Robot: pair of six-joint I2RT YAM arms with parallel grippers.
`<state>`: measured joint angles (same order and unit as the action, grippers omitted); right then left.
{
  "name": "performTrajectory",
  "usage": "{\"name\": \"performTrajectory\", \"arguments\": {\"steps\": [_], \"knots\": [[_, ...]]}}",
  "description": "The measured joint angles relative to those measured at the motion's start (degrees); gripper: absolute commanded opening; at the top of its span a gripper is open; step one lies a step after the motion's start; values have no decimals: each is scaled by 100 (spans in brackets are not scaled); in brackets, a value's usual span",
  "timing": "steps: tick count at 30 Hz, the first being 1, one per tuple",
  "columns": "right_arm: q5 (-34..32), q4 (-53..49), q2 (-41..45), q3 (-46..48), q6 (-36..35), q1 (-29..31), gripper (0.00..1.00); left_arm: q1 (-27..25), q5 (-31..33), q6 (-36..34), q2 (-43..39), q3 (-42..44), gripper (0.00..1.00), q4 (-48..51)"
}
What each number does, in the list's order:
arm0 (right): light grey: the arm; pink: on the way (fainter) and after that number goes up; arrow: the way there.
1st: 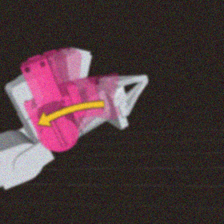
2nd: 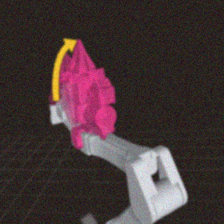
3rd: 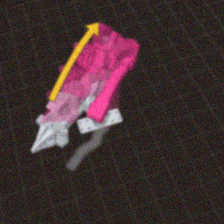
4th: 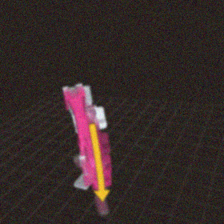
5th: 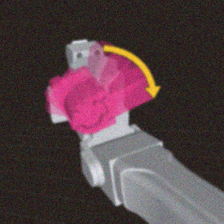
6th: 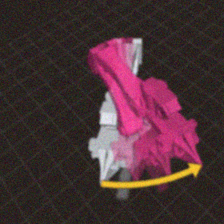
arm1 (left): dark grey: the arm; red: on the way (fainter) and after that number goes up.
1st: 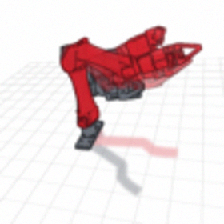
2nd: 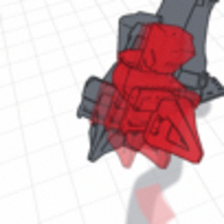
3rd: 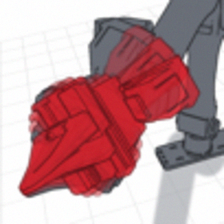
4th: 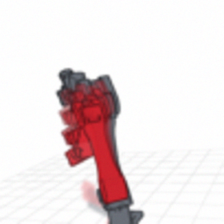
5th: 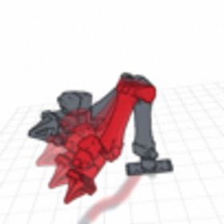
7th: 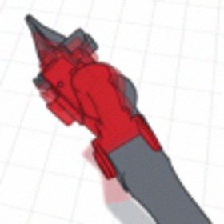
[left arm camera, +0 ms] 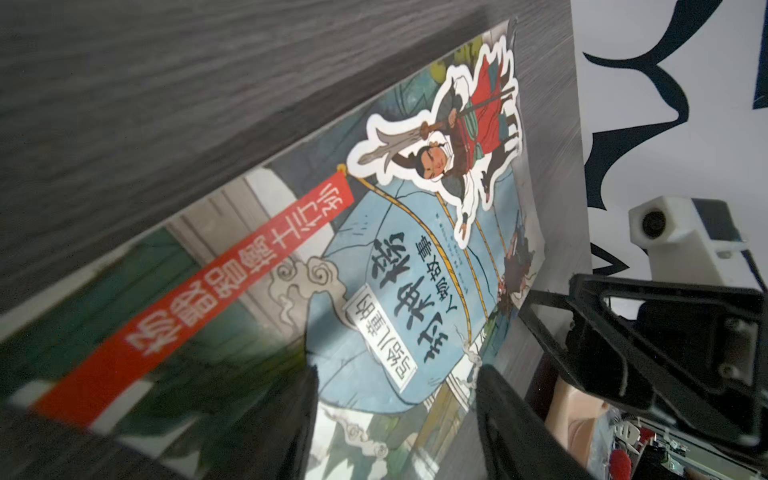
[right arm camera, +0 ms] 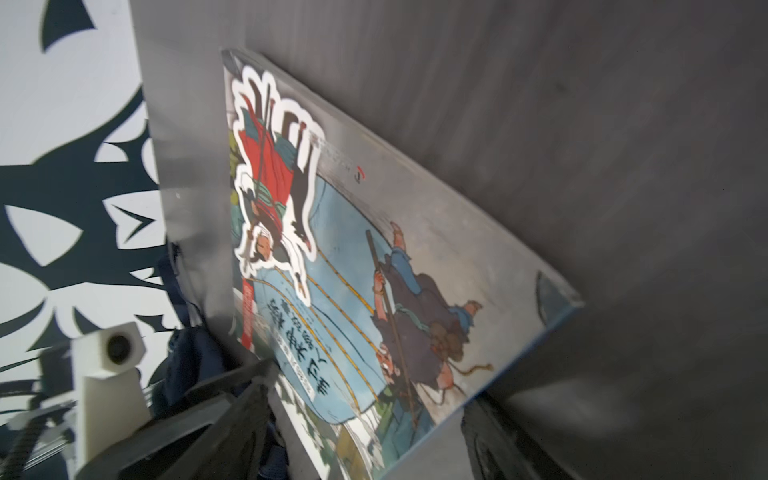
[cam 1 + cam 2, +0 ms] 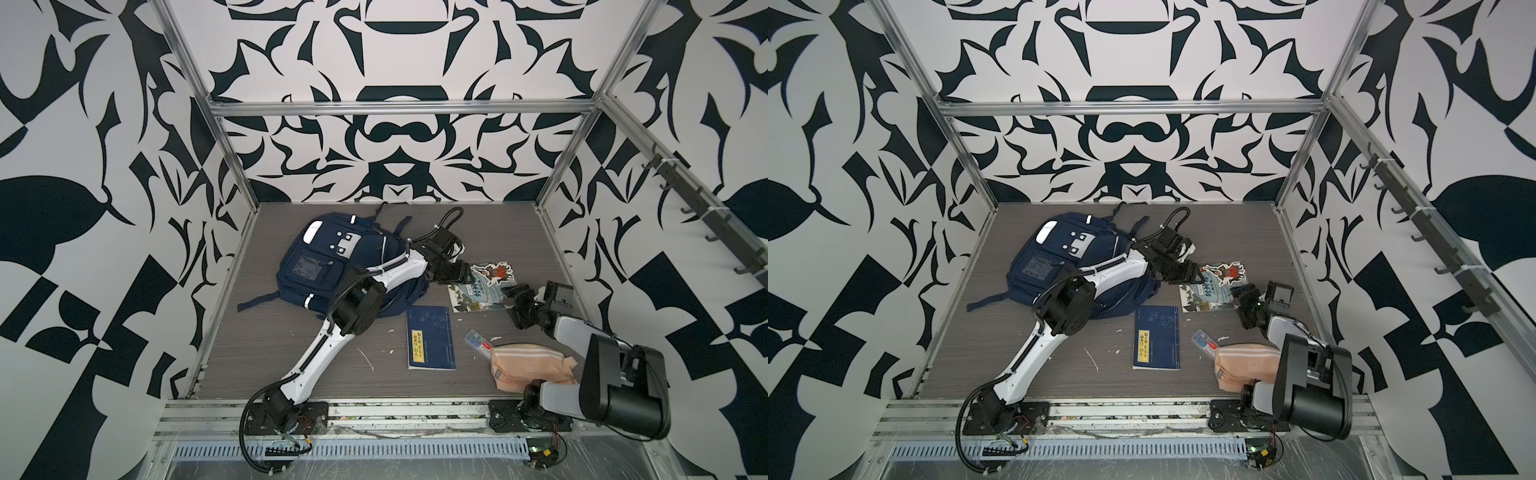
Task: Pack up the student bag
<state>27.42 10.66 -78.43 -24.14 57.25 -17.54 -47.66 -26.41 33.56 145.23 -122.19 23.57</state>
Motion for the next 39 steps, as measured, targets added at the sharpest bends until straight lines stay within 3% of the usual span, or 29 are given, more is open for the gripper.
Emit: {"name": "performTrajectory", "arguments": {"steps": [11,19,22,25,30,36,39], "knots": [[859,2894,-1762,-122,304,-20,64,-46,-20,-57,0,168,59,-323],[1668,6848,-3869,142,1421,4,33,-177,2,-59,0,173,59,-361],[1674,7851,-4155,293,1657,17,25,-212,-20,-66,-9,212,59,-400],[1646,7827,-4065,389,1622,68,21,-219,-39,-103,-46,293,59,-444],[1596,6756,-3526,352,1143,120,1,-219,-63,-170,-52,295,59,-413],[1423,5195,-2815,313,527,142,0,-214,-157,-245,-155,393,63,-282],[1316,3665,-2098,221,-79,201,0,-164,-219,-256,-433,756,66,-184]]}}
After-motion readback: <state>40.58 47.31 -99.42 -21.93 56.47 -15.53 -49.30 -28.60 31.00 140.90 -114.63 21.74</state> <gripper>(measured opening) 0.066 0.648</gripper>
